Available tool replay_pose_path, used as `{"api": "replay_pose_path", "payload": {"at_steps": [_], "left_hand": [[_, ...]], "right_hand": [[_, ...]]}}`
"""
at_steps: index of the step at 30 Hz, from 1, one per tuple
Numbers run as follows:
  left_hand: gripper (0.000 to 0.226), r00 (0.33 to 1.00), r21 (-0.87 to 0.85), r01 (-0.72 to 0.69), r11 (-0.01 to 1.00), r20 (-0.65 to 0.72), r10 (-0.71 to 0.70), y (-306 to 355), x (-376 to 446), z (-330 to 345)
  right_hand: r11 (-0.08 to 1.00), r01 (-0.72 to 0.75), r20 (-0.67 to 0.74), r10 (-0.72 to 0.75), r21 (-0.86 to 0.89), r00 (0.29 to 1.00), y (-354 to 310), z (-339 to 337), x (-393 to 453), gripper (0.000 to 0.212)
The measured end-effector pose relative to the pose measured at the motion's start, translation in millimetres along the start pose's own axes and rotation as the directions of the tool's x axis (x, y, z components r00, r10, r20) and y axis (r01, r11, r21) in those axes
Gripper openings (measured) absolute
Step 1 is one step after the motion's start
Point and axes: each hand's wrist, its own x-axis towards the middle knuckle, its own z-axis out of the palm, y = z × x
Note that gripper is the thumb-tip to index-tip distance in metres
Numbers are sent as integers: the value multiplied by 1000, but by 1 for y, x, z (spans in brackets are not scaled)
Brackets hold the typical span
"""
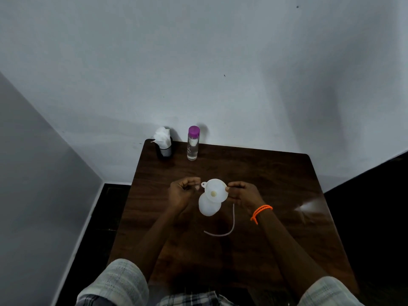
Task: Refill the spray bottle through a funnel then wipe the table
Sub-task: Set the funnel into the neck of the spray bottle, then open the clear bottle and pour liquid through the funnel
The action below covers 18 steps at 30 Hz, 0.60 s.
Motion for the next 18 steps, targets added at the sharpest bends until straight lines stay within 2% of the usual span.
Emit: {"api": "replay_pose_path", "payload": {"at_steps": [9, 14, 18], "left_hand": [[25, 998, 74, 35, 997, -55, -31, -1, 23, -6], [22, 994, 162, 78, 984, -88, -65, 0, 53, -9], [22, 983, 237, 177, 955, -92, -160, -3, 83, -10]], "right_hand": [[999, 15, -20, -16, -43, 1000, -23, 9, 24, 19], [977, 54, -26, -61, -206, 998, -44, 28, 57, 15], [920, 103, -21, -119, -379, 993, -56, 47, 95, 19]]}}
